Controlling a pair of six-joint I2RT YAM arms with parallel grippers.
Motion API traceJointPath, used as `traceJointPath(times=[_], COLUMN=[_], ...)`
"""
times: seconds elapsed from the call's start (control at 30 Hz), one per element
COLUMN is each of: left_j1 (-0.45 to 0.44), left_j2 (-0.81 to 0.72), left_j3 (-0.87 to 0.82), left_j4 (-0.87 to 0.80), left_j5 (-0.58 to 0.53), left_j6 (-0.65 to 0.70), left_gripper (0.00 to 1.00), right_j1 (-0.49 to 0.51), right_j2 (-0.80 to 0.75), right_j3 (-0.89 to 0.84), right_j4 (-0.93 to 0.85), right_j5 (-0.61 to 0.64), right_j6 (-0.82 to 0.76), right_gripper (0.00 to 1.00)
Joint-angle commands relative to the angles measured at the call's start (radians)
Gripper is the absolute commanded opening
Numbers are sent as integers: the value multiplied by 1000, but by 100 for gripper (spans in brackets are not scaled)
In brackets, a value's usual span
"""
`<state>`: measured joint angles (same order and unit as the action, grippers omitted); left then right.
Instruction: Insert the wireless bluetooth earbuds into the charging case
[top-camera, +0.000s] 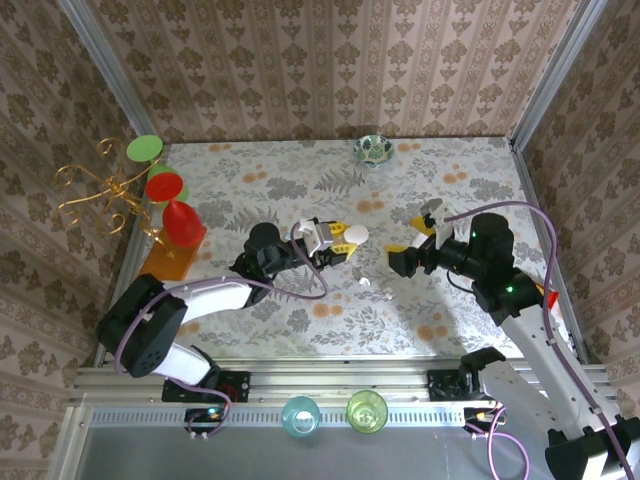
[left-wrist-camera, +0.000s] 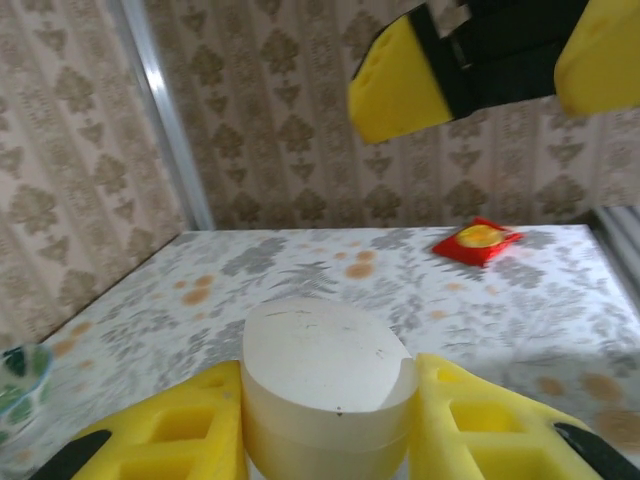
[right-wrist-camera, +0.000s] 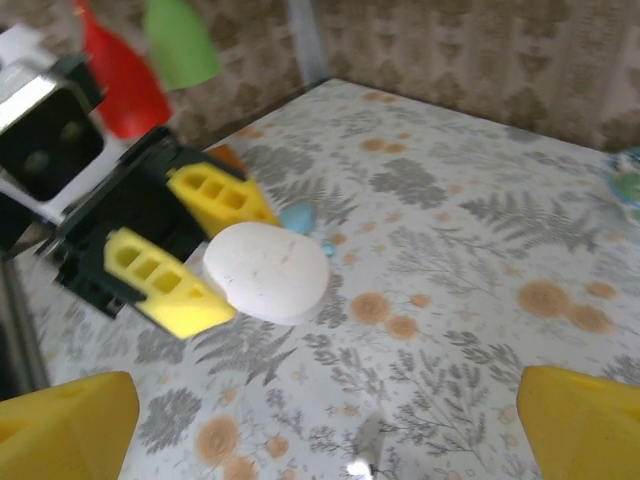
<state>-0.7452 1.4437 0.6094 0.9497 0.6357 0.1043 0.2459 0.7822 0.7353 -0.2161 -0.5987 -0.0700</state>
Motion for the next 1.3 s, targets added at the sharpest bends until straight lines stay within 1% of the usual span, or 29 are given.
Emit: traceJointPath(times=[0.0, 0.07, 0.1, 0.23, 0.4, 0.6, 0.77, 0.83, 0.93, 1.13, 1.17, 1.2, 1.23, 1.27], left_j1=[9, 16, 19, 20, 25, 25, 24, 25, 25, 24, 25, 24, 25, 25], left_j2=[-51, -68, -78, -118, -143, -145, -146, -146, -143, -143, -144, -144, -146, -146], left_j3=[25, 35, 41, 70, 96, 114, 118, 117, 116, 117, 116, 116, 116, 117], left_j4=[-37, -58, -78, -191, -259, -236, -232, -236, -252, -244, -240, -237, -235, -236], left_j5=[119, 162, 179, 245, 288, 344, 351, 349, 348, 348, 349, 350, 351, 352], left_j6=[-75, -94, -97, -77, -84, -141, -153, -150, -141, -152, -156, -160, -161, -161], left_gripper=[27, 27, 27, 27, 26, 26, 25, 25, 25, 24, 24, 24, 24, 23], right_j1=[8, 24, 26, 48, 82, 130, 163, 171, 181, 182, 182, 183, 182, 183], right_j2=[-5, -2, 4, 42, 110, 218, 290, 307, 326, 338, 335, 333, 329, 326], right_j3=[-13, -26, -22, 19, 74, 138, 192, 206, 220, 229, 229, 228, 225, 221], right_j4=[-37, -54, -68, -86, -132, -129, -122, -121, -127, -150, -157, -160, -158, -160], right_j5=[-187, -191, -188, -194, -210, -213, -232, -244, -253, -250, -246, -241, -232, -224], right_j6=[-228, -365, -398, -474, -560, -588, -600, -604, -610, -619, -623, -623, -624, -624], right_gripper=[93, 89, 88, 84, 82, 77, 66, 62, 60, 47, 48, 51, 57, 59])
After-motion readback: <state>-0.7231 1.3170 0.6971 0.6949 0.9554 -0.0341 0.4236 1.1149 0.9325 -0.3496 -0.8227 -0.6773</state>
